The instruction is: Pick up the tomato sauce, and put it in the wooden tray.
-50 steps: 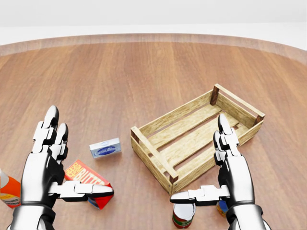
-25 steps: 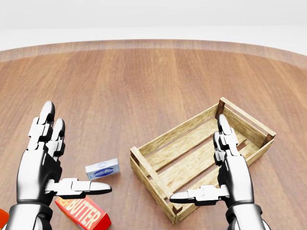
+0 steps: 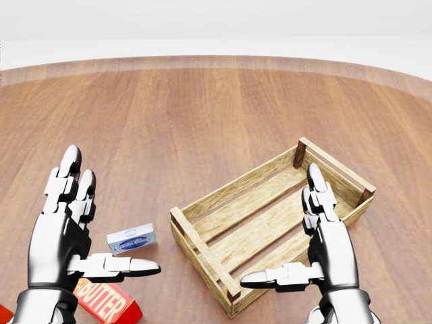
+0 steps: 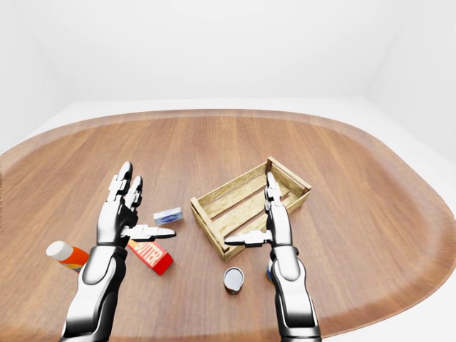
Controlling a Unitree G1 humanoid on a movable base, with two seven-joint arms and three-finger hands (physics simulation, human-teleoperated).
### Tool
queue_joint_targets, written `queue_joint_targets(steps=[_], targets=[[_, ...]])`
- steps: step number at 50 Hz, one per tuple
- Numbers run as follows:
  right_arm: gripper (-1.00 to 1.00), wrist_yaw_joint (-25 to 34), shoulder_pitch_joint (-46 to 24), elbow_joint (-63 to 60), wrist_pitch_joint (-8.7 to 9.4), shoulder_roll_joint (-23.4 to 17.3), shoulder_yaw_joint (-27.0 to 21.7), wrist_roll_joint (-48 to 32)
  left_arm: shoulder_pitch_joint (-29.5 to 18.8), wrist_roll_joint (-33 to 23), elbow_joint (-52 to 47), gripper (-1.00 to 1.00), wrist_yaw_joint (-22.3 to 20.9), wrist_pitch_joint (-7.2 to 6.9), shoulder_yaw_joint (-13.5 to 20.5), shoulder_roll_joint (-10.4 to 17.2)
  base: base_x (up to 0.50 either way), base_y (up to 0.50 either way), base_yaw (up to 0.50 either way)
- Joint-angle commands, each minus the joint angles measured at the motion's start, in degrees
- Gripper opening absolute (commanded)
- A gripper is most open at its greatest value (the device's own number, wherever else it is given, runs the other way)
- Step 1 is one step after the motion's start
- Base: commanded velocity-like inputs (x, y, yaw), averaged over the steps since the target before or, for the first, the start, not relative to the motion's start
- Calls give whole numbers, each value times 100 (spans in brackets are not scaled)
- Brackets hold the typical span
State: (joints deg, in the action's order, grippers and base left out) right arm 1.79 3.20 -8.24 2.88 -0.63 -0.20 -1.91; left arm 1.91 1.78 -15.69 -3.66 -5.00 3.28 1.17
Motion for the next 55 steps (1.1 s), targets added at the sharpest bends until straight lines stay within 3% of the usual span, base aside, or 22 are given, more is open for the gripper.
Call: queue_joint_targets(steps=[1,6,8,14,31,33,34,40,41,46,48,55], targets=[[100,70,97,-57,-85,16,93,-111,11,-8,19,100,-6,0,-5,11,0,50,0],[100,46,60,-15,-105,29,38,-60,-15,4,41,100,-8,0,6,16,0,50,0],[100,66,31,16,-42,55,-5,107,-6,0,37,100,-7,0,4,16,0,2,0],[100,4,36,82,-131,32,32,-11,-5,6,42,100,-7,0,8,17,0,0,0],[100,-29,247,-73,-126,68,222,-170,-18,26,-24,100,-1,0,43,27,0,0,0],[100,97,316,-152,-209,71,266,-54,-29,29,-9,100,1,0,48,29,0,0,0],[100,71,332,-197,-129,67,282,-100,-27,27,-12,100,2,0,46,28,0,0,0],[100,41,318,-160,-183,76,287,-101,-1,20,-38,100,-3,0,26,20,0,42,0],[100,-44,272,-172,-79,85,252,-131,-4,23,-39,100,-4,0,28,21,0,0,0],[100,-129,319,-216,-51,86,240,-160,-32,33,-5,100,-5,0,47,28,0,0,0],[100,-186,499,-199,-206,75,265,-242,-54,40,-15,100,8,0,65,34,0,0,0],[100,-218,967,-356,-440,39,282,-313,-45,35,-45,100,20,0,65,35,0,0,0]])
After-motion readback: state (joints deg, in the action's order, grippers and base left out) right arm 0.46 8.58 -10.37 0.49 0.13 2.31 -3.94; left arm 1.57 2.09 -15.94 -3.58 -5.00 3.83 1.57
